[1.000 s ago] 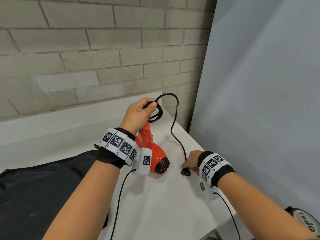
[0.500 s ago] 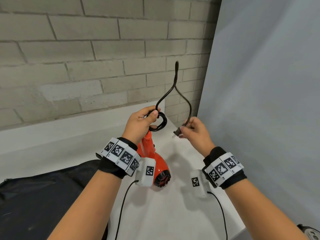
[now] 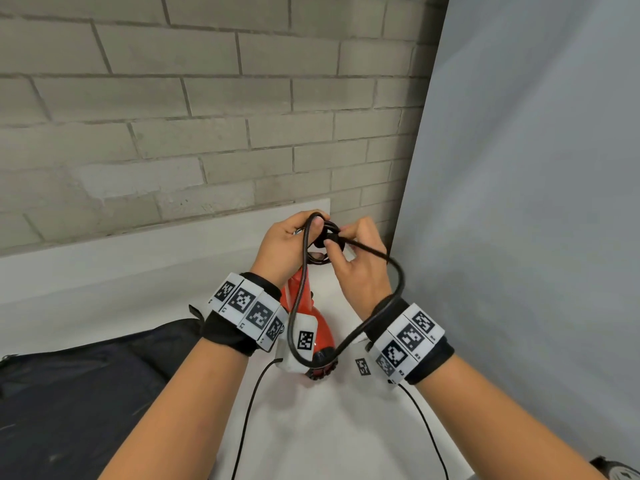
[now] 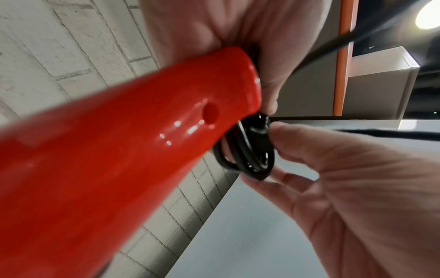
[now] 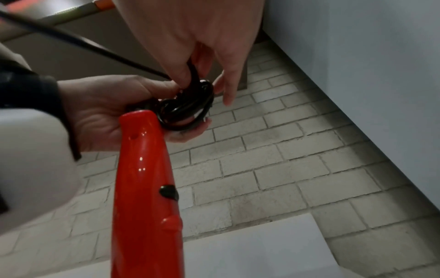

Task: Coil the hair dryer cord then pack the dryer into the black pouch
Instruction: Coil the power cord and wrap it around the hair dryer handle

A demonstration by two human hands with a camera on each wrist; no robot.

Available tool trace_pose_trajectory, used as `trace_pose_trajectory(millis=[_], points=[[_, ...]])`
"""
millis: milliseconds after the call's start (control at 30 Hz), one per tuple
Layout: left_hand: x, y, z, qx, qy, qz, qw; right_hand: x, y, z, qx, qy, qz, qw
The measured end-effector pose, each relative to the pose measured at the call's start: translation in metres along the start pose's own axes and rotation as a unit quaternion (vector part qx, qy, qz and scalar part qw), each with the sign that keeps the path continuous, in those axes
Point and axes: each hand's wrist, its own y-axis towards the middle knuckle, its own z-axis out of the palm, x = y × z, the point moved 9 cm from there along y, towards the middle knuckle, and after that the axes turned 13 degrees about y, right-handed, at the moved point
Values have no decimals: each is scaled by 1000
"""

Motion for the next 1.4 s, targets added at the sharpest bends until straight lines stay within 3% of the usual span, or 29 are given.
trace_pose_trajectory(millis=[200, 300, 500, 567, 633, 667, 767, 800, 833, 867, 967, 1033, 1167, 1400], points=[[-8, -1, 5, 14, 42, 29, 999, -26, 12, 9, -6, 38, 66, 997], [-6, -1, 8, 22, 50, 17, 998, -39, 15, 22, 69, 34, 115, 990], [2, -1, 6, 36, -13, -29, 999, -43, 1, 21, 208, 6, 110, 972], [4, -2, -1, 16, -33, -40, 998, -52, -14, 12, 238, -29, 102, 966], [5, -2, -9, -6, 5, -37, 999, -83, -29, -6, 245, -127, 150, 949], [5, -2, -11, -10, 13, -30, 999, -105, -38, -17, 260, -205, 200, 922], [5, -2, -10, 1, -6, -16, 1000, -154, -80, -34, 394, -379, 366, 753], [4, -2, -8, 7, 0, -5, 1000, -157, -88, -33, 428, -395, 378, 719], [3, -3, -5, 12, 8, 3, 1000, -155, -88, -30, 439, -395, 375, 714], [1, -3, -3, 17, 11, 7, 1000, -149, -82, -25, 427, -374, 362, 740], [4, -2, 2, 16, -7, -19, 1000, -104, -45, 1, 323, -153, 280, 891], [5, -2, 4, 21, -3, -25, 999, -69, -24, 13, 271, -25, 215, 938], [4, -2, 7, 30, 2, -25, 999, -45, -10, 27, 248, 38, 174, 952], [2, -4, 5, 36, -3, -28, 999, -81, -31, 23, 251, -30, 230, 940]])
